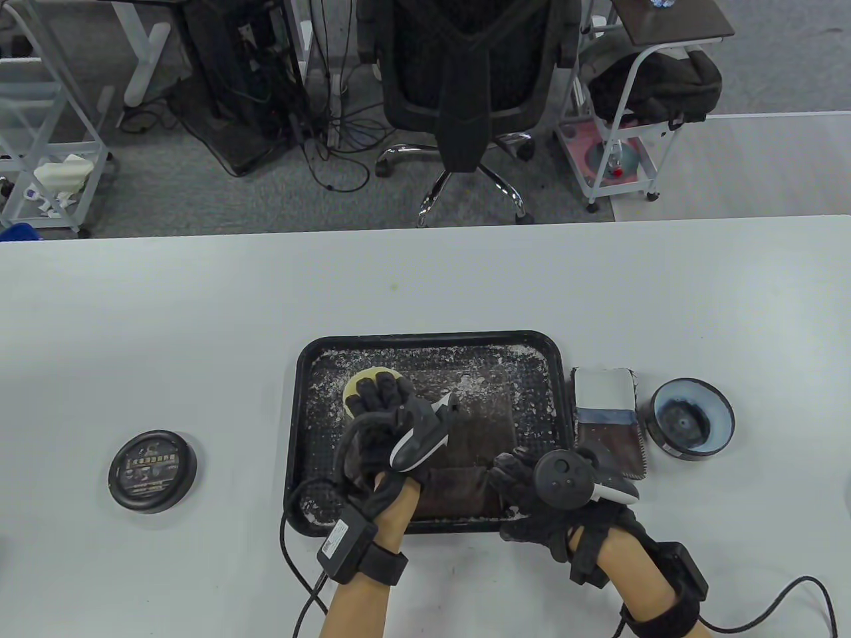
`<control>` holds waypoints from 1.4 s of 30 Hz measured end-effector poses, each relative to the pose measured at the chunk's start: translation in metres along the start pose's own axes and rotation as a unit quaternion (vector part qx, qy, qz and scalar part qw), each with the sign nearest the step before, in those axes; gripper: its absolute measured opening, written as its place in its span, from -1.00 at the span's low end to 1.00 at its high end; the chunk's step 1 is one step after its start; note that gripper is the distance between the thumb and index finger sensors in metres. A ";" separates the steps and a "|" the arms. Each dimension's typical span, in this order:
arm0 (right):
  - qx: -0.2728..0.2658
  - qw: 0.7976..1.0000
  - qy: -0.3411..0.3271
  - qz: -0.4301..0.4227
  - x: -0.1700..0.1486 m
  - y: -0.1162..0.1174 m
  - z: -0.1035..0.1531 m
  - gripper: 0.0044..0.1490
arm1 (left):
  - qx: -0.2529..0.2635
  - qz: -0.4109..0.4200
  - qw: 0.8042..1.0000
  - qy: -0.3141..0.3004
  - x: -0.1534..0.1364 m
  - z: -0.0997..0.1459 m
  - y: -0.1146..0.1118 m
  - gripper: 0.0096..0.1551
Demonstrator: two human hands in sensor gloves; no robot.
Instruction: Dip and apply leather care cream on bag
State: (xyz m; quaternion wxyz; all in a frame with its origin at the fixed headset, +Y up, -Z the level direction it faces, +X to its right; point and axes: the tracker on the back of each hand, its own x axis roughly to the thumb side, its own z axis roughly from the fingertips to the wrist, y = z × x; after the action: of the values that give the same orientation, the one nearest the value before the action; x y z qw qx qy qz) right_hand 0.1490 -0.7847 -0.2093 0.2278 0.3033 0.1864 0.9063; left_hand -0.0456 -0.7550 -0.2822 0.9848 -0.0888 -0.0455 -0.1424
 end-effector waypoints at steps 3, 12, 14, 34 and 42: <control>-0.001 1.000 0.000 -0.003 0.000 0.000 0.000 -0.02 | 0.001 0.007 0.999 -0.041 0.020 0.001 0.002 -0.32; -0.001 1.000 0.001 -0.006 0.000 0.000 0.000 -0.02 | 0.038 0.082 0.985 -0.147 0.048 0.006 0.010 -0.31; -0.001 1.000 0.001 -0.007 0.000 0.000 0.000 -0.02 | 0.038 0.087 0.979 -0.181 0.056 0.006 0.010 -0.31; -0.002 1.000 0.006 0.003 0.000 0.000 0.000 -0.03 | -0.006 0.069 0.980 -0.184 0.026 0.008 -0.006 -0.32; -0.001 1.000 0.007 0.006 0.001 0.000 0.000 -0.03 | -0.020 0.050 0.987 -0.149 -0.007 0.012 -0.015 -0.33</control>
State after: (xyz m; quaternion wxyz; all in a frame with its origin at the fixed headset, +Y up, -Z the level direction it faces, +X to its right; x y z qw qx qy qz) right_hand 0.1484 -0.7842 -0.2089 0.2212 0.2979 0.1855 0.9099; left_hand -0.0576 -0.7646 -0.2687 0.9710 -0.1306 -0.1842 -0.0786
